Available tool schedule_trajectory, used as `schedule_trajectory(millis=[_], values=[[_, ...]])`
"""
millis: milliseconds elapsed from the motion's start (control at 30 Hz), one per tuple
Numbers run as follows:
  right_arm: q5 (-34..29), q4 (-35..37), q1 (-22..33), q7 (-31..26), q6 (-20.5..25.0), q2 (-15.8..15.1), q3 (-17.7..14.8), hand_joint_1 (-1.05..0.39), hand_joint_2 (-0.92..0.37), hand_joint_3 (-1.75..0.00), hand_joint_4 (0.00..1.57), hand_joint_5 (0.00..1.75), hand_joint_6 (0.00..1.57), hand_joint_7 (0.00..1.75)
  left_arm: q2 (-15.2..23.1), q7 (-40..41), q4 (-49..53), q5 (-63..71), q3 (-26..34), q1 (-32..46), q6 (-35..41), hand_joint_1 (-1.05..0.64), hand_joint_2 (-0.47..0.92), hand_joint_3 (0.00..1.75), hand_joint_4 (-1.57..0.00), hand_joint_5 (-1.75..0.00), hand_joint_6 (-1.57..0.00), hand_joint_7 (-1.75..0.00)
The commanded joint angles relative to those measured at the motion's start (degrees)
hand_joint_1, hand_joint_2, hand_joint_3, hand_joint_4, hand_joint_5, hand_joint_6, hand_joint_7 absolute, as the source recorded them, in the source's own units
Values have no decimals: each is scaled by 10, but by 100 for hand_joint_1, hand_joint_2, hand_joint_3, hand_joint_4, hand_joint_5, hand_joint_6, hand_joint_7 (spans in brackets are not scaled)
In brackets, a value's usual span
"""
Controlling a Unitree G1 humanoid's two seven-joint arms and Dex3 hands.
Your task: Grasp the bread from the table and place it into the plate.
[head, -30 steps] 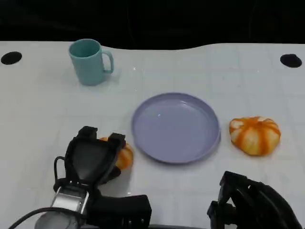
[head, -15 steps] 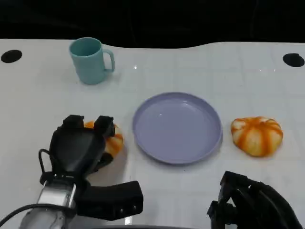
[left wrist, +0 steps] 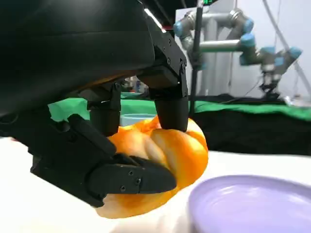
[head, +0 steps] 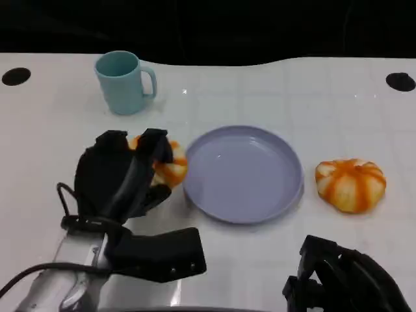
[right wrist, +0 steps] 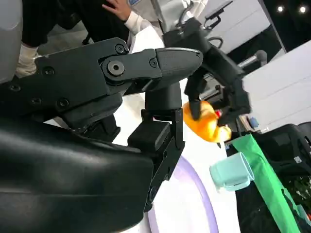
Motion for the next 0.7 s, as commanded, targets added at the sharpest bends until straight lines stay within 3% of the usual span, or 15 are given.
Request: schedule_trajectory(millis=[33,233,700], values=[[4,0,3,1,-3,-6,-7,-72,-92,-22,87,157,78,133,-10,-8,14,-21,5,-37,-27,-13,39,93,-89,-175,-68,-175],[7,-8,6,-1,4,-7,-7,-71,-92,-21,88,157,79,132,-39,-4,67,-24,-10,-79,-48,-11,40,104,-91,-175,-71,-175],[9,-8,10,10,-4,-8,-6,-70,-92,-22,88,157,79,130,-93,7,223,-39,-37,-156,-116,-16,35,108,-95,-175,-73,-174]])
